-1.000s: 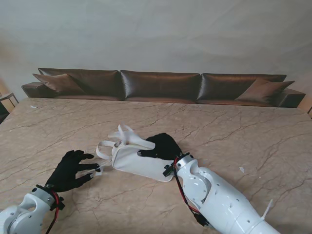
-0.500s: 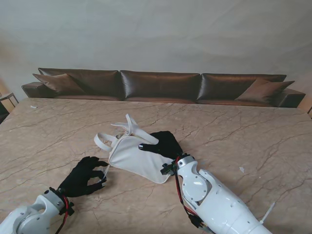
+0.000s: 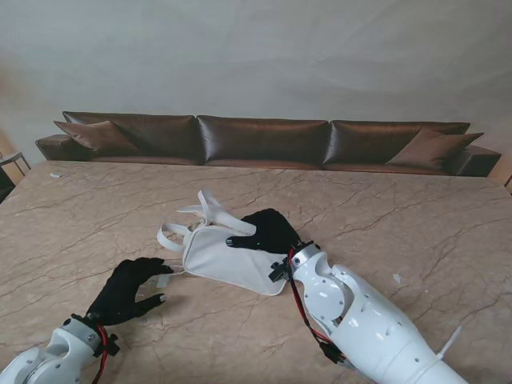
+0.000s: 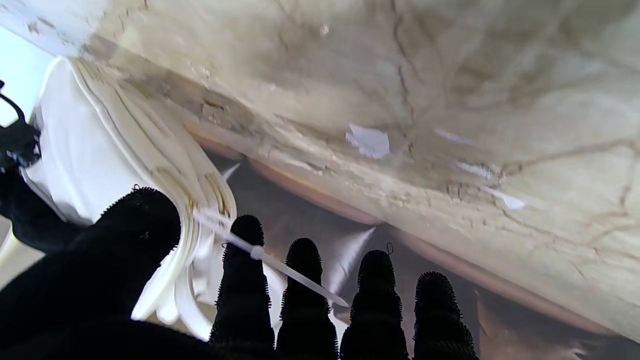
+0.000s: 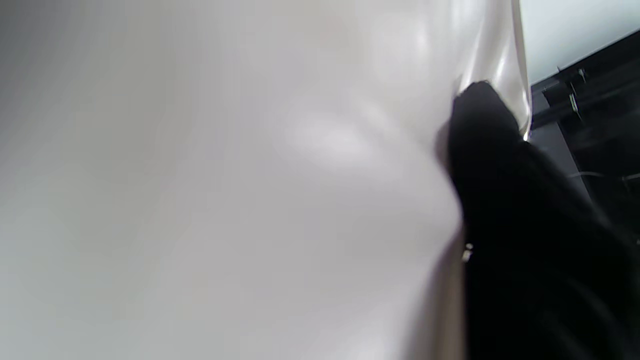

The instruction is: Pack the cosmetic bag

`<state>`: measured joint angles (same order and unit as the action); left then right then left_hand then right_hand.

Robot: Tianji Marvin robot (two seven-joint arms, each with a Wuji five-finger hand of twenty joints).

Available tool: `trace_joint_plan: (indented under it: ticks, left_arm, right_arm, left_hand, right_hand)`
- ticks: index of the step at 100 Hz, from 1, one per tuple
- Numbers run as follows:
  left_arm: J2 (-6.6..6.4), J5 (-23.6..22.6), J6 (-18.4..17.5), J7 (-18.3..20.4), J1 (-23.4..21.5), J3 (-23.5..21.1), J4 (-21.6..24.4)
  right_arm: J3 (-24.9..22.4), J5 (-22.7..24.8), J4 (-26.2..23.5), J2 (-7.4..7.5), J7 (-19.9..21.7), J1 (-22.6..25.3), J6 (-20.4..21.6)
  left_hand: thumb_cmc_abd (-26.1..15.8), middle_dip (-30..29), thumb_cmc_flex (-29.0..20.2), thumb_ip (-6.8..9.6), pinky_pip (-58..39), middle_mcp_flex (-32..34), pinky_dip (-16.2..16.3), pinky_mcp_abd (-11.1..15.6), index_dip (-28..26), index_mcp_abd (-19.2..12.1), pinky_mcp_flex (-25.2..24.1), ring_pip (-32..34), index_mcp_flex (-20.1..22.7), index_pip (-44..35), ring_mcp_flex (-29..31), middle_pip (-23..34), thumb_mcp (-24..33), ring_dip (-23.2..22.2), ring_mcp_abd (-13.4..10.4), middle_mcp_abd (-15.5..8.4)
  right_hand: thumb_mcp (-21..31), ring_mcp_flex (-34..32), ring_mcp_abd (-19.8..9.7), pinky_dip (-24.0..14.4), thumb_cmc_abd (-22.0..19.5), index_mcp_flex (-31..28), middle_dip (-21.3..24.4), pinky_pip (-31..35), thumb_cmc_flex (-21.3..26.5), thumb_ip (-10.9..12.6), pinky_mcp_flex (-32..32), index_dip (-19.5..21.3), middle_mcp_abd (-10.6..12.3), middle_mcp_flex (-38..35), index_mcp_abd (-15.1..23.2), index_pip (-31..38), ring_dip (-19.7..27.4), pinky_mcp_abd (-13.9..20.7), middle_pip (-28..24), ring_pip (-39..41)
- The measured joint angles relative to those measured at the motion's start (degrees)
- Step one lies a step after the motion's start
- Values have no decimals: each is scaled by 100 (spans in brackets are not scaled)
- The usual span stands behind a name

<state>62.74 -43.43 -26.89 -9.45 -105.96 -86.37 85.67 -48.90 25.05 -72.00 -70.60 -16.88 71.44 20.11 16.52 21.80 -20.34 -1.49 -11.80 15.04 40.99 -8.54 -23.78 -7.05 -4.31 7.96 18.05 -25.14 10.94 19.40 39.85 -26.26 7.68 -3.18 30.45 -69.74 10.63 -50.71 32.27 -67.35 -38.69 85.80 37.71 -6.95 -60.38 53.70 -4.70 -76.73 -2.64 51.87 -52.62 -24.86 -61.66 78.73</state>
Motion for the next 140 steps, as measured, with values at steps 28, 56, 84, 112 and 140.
trace_joint_plan:
  ticks: [28, 56, 84, 112, 140]
  left_arm:
    - [90, 119, -22, -265, -110, -354, 210]
    - [101, 46, 31, -266, -161, -550, 468]
    - [96, -12, 103, -312, -199, -542, 745]
    - [103, -34, 194, -385, -227, -506, 913]
    - [104, -33, 238, -256, -221, -546, 1036]
  right_arm:
    - [-48, 754, -200, 226, 175, -33, -366]
    - [374, 1618, -142, 353, 44, -353, -711]
    - [618, 1917, -90, 432, 282, -511, -864]
    - [512, 2159, -462, 600, 692, -388, -957]
    - [260, 2235, -685, 655, 823, -175, -924]
  left_hand:
    - [1, -145, 0, 14, -224, -66, -608, -62, 571, 244, 66, 0, -73, 415, 3, -115, -368, 363, 175, 67]
    - [1, -191, 70, 14, -283, -66, -848, -62, 580, 264, 79, 0, -54, 415, 53, -125, -396, 422, -62, 67]
    - [0, -215, 127, 14, -435, -66, -946, -62, 582, 389, 89, 0, 17, 415, 53, -198, -498, 422, -231, -125]
    - [-76, -631, 150, 80, -770, -57, -1422, 143, 668, 530, 271, -6, 216, 415, 130, -258, -633, 517, -558, -277]
    - [-76, -771, 213, 81, -1056, -50, -1805, 211, 733, 535, 297, -7, 220, 464, 130, -323, -706, 636, -570, -275]
  right_hand:
    - [0, 0, 0, 2, -39, 0, 0, -37, 0, -9, 0, 0, 0, -3, 0, 37, 8, 6, -10, 0]
    - [-135, -83, 0, -351, -39, 0, -80, -4, 14, 229, 957, -580, 9, -30, 0, 155, 39, 497, 402, -515]
    - [2059, 431, -28, -570, 1236, 908, -133, -539, -867, 534, 2129, -1734, 382, 892, 370, 366, -278, 852, 890, -1378]
    - [1882, 1641, -355, -638, 948, 2389, 437, -1187, -1954, 738, 3067, -2259, 820, 2444, 1554, -266, -231, 1120, 1818, -2412]
    - [1782, 3122, -381, -548, 37, 3907, 1688, -2280, -3412, 671, 4077, -2922, 870, 3998, 1192, -2179, 1147, 1048, 3046, -5018]
